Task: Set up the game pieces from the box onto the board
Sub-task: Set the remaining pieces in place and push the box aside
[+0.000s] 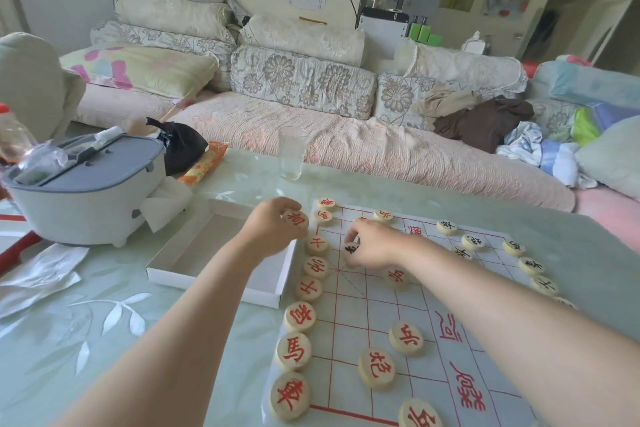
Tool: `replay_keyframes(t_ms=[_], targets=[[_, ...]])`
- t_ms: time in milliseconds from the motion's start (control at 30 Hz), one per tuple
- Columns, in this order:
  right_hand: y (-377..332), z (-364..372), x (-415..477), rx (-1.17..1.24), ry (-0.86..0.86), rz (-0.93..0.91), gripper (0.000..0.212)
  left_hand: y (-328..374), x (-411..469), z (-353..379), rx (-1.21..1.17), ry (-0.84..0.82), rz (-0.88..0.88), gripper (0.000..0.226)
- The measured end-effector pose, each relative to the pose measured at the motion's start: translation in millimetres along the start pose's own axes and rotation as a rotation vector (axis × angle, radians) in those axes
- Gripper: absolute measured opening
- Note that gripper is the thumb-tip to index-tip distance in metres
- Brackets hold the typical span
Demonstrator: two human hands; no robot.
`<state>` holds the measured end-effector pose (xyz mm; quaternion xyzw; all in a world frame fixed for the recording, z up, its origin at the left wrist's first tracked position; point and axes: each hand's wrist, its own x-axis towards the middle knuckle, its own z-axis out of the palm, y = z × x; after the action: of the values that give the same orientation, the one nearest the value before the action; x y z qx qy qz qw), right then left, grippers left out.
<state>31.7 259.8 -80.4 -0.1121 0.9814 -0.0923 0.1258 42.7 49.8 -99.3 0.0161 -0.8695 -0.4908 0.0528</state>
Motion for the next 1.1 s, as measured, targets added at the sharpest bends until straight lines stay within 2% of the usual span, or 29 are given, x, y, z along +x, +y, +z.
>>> replay_keyframes(t_ms=[133, 267, 333, 400, 467, 533, 700, 833, 933, 1033, 1100], targets=[[13, 6, -3, -0.033, -0.080, 0.011, 0.049, 11, -2, 16, -0.154, -0.081, -0.074, 0.045], [20, 6, 2, -0.010, -0.111, 0.019, 0.053, 19, 0, 25, -0.208, -0.155, -0.065, 0.050], [17, 4, 7, 0.177, -0.041, 0.015, 0.047, 21, 1, 29, -0.123, -0.143, -0.021, 0.052], [9, -2, 11, 0.457, 0.096, 0.018, 0.031, 21, 1, 33, 0.010, -0.114, 0.050, 0.054], [0, -8, 16, 0.654, 0.142, 0.018, 0.023, 21, 1, 36, 0.111, -0.078, 0.107, 0.050], [-9, -10, 18, 0.736, 0.095, 0.002, 0.021, 22, 2, 37, 0.130, -0.044, 0.143, 0.047], [-23, -4, 28, 0.837, 0.037, -0.015, 0.011, 19, 7, 38, 0.087, -0.001, 0.182, 0.055], [-20, 2, 42, 0.749, 0.161, 0.028, 0.019, 7, 11, 37, 0.157, -0.018, 0.212, 0.058], [-15, 7, 50, 0.585, 0.247, 0.100, 0.034, -3, 12, 34, 0.469, -0.084, 0.261, 0.045], [-16, 14, 54, 0.442, 0.300, 0.136, 0.054, -6, 11, 32, 0.690, -0.184, 0.307, 0.045], [-20, 18, 56, 0.413, 0.332, 0.128, 0.055, -6, 10, 32, 0.794, -0.225, 0.339, 0.046]])
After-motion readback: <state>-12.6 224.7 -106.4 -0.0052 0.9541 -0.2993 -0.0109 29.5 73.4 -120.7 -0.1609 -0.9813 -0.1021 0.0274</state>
